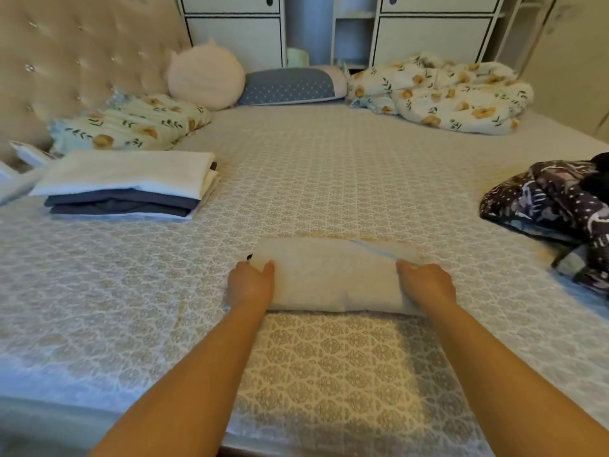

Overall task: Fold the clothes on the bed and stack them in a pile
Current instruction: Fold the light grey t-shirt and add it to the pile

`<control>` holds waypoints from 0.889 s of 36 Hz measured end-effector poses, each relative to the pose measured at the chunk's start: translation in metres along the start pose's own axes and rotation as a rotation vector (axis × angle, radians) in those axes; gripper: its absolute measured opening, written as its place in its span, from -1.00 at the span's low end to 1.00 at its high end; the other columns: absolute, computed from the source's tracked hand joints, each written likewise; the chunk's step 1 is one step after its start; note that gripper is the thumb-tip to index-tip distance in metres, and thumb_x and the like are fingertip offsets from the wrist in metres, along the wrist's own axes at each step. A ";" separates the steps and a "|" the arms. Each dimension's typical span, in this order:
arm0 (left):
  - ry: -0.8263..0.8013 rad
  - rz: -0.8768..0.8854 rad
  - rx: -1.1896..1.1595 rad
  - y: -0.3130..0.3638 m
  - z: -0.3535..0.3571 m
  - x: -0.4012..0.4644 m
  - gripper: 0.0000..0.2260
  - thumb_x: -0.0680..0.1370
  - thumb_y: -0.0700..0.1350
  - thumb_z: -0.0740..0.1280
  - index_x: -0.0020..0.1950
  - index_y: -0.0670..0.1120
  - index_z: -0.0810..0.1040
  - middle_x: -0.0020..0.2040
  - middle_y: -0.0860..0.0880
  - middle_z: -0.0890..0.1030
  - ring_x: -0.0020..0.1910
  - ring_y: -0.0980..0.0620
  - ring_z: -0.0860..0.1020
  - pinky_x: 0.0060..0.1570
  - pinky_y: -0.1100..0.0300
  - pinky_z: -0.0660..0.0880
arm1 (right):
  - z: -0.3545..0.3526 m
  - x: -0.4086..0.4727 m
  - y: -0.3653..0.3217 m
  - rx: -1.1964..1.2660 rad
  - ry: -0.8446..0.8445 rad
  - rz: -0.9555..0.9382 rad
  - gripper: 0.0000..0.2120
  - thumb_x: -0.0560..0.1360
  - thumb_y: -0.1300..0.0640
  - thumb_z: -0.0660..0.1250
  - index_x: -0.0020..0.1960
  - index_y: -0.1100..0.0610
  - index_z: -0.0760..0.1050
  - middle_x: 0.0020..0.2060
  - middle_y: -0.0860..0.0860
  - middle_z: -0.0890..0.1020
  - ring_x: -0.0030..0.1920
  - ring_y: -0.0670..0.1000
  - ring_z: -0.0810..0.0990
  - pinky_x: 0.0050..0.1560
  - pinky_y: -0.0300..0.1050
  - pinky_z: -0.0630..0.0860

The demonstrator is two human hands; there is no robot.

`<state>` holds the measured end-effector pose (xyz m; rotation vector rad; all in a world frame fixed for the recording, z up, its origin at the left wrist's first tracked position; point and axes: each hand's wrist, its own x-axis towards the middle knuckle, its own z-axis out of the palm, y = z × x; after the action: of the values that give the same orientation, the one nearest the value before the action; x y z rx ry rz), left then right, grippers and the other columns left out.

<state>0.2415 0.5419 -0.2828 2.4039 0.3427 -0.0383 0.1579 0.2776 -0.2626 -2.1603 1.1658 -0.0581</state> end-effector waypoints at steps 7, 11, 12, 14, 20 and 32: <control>-0.095 0.015 0.039 -0.006 -0.030 0.015 -0.55 0.65 0.11 0.07 0.29 -0.22 0.47 0.24 -0.21 0.52 0.17 -0.17 0.50 -0.05 0.12 0.31 | -0.005 -0.013 -0.030 -0.008 -0.062 -0.121 -0.47 0.62 -0.05 0.11 0.38 0.36 0.33 0.32 0.28 0.43 0.23 0.27 0.46 0.01 -0.05 0.36; -0.021 0.002 0.052 -0.027 -0.080 0.045 -0.56 0.66 0.09 0.02 0.35 -0.17 0.43 0.29 -0.22 0.48 0.23 -0.19 0.45 0.16 0.03 0.37 | 0.010 -0.038 -0.069 0.019 -0.088 -0.283 -0.50 0.65 -0.03 0.03 0.43 0.28 0.31 0.39 0.26 0.36 0.33 0.27 0.37 0.26 0.05 0.33; -0.015 -0.006 0.063 -0.032 -0.093 0.054 -0.55 0.66 0.09 0.01 0.37 -0.16 0.41 0.30 -0.22 0.47 0.24 -0.20 0.45 0.18 0.01 0.36 | 0.016 -0.045 -0.080 0.044 -0.093 -0.306 -0.50 0.65 -0.04 0.02 0.45 0.27 0.28 0.41 0.25 0.33 0.36 0.27 0.34 0.30 0.07 0.30; -0.022 -0.021 0.098 -0.046 -0.118 0.070 -0.55 0.67 0.09 0.00 0.40 -0.15 0.38 0.32 -0.22 0.46 0.23 -0.21 0.45 0.14 0.01 0.37 | 0.032 -0.061 -0.103 0.090 -0.102 -0.345 -0.48 0.65 -0.07 0.02 0.49 0.23 0.21 0.46 0.22 0.27 0.42 0.25 0.27 0.36 0.08 0.24; 0.137 -0.030 0.111 -0.090 -0.191 0.133 -0.58 0.66 0.13 -0.03 0.34 -0.07 0.39 0.19 -0.19 0.52 0.02 -0.17 0.50 -0.07 0.00 0.38 | 0.092 -0.095 -0.185 0.227 -0.162 -0.484 -0.47 0.65 -0.07 0.03 0.52 0.20 0.15 0.48 0.17 0.24 0.46 0.21 0.22 0.41 0.08 0.18; 0.352 0.022 -0.115 -0.105 -0.327 0.312 -0.56 0.60 0.11 0.21 0.36 -0.15 0.38 0.23 -0.22 0.52 0.13 -0.18 0.48 -0.03 0.10 0.30 | 0.197 -0.088 -0.401 0.438 -0.260 -0.539 -0.48 0.65 -0.07 0.02 0.52 0.18 0.14 0.49 0.13 0.22 0.45 0.19 0.23 0.40 0.04 0.20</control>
<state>0.4947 0.9042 -0.1407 2.2954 0.4653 0.4081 0.4629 0.6000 -0.1602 -1.9500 0.3585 -0.2368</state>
